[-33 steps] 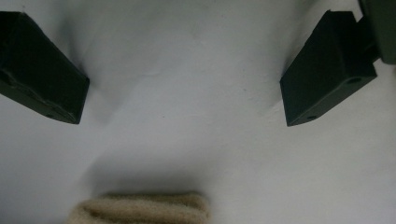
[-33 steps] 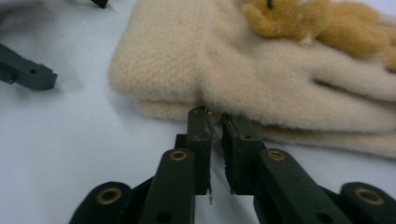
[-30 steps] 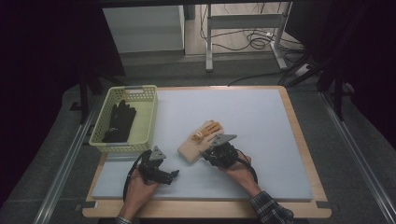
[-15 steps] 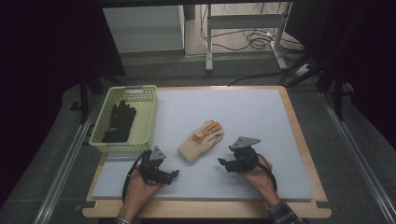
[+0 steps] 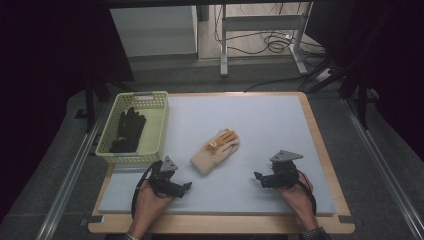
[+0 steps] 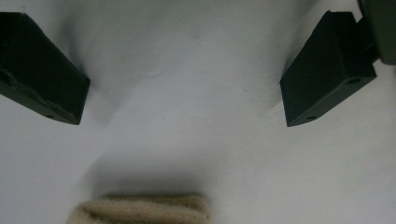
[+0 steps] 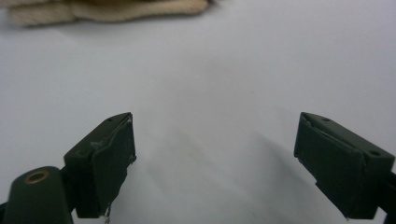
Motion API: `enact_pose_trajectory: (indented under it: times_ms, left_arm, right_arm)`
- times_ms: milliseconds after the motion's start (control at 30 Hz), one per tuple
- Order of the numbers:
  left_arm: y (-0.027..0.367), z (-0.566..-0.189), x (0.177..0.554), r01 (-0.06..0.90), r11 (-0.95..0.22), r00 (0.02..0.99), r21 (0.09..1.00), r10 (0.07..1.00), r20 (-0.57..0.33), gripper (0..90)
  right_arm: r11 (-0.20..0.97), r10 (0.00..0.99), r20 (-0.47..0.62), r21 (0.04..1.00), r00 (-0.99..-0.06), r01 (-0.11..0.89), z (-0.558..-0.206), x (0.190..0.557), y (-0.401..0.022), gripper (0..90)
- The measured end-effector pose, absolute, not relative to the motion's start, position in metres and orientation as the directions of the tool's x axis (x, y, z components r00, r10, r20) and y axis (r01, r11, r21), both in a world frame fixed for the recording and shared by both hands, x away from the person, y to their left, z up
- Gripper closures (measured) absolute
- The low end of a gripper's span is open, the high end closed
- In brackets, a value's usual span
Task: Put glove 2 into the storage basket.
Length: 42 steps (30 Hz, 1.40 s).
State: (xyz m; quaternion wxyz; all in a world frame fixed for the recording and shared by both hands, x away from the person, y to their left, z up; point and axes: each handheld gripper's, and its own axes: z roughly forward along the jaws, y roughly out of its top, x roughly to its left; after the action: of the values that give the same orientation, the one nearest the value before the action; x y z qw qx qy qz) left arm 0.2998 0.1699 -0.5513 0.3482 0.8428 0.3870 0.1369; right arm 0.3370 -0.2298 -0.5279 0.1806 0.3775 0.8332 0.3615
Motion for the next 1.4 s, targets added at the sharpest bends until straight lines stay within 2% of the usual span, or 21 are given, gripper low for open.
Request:
enact_pose_trajectory:
  times_ms: [267, 767, 933, 1400]
  left_arm:
    - [0.170, -0.551, 0.300, 0.558, -0.456, 0.662, 0.694, 0.749, -0.040, 1.4]
    - [0.153, -0.530, 0.310, 0.541, -0.474, 0.691, 0.695, 0.721, -0.046, 0.5]
    - [0.141, -0.519, 0.324, 0.546, -0.460, 0.702, 0.700, 0.707, -0.083, 0.2]
    - [0.085, -0.508, 0.378, 0.534, -0.532, 0.739, 0.657, 0.671, -0.056, 0.0]
  right_arm:
    - [0.492, 0.757, -0.057, 0.704, -0.651, 0.512, -0.533, 0.338, -0.229, 5.7]
    - [0.487, 0.760, -0.054, 0.706, -0.647, 0.514, -0.534, 0.338, -0.230, 4.9]
    - [0.486, 0.761, -0.053, 0.708, -0.647, 0.513, -0.534, 0.338, -0.230, 5.1]
    - [0.486, 0.760, -0.054, 0.708, -0.647, 0.513, -0.534, 0.338, -0.229, 5.1]
